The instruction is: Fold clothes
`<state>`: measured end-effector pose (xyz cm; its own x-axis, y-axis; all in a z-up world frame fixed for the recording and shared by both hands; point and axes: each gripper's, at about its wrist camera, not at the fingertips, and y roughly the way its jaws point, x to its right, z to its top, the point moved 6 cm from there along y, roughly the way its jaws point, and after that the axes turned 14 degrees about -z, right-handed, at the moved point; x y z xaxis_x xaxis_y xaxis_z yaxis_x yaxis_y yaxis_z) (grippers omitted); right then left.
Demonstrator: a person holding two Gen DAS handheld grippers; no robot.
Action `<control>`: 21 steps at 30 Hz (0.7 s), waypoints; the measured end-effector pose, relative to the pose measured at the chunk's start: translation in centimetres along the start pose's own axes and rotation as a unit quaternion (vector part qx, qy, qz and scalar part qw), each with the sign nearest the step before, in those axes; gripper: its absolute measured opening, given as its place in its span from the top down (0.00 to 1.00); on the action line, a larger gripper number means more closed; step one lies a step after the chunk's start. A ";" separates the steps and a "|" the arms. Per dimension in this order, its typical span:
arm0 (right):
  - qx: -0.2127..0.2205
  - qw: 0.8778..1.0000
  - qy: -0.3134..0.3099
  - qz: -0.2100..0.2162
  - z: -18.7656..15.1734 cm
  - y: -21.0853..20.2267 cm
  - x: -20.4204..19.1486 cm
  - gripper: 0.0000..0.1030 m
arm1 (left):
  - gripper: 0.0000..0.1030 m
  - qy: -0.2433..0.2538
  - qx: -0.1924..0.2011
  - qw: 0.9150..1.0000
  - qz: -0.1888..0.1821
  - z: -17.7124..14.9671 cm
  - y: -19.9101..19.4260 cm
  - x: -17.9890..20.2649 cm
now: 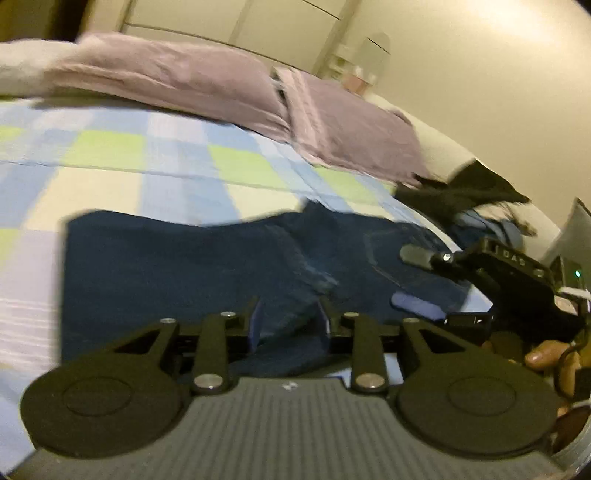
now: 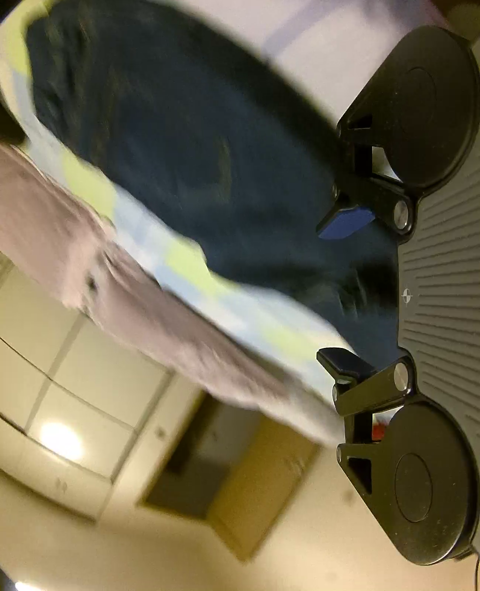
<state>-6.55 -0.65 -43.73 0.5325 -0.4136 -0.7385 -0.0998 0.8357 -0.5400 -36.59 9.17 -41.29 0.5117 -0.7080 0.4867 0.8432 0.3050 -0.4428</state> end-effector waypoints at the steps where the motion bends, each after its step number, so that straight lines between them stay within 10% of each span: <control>1: -0.024 1.000 0.000 -0.007 -0.3 1.0 -0.5 0.34 | 0.76 -0.011 0.008 1.000 0.011 0.2 -0.8 -1.0; 8: -0.085 0.993 -0.012 -0.080 -1.0 6.2 -2.1 0.45 | 0.78 -0.093 0.034 0.994 0.055 0.1 -4.1 -7.5; 10: -0.081 0.992 -0.017 -0.096 -1.0 7.2 -2.5 0.74 | 0.78 -0.103 0.042 0.992 0.063 0.1 -4.5 -8.8; 17: 0.098 0.971 -0.214 -0.036 -2.9 1.8 -8.5 0.87 | 0.82 -0.110 0.056 0.991 0.042 0.5 -5.3 -9.5; 21: 0.100 0.976 -0.154 -0.120 -1.8 1.2 -3.5 0.87 | 0.82 -0.103 0.035 0.993 0.037 0.4 -3.1 -9.3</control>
<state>-10.08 1.12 -42.51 0.7507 -0.5036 -0.4276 0.2084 0.7947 -0.5701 -43.91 15.07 -44.19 0.5896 -0.5392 0.6014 0.8077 0.4002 -0.4330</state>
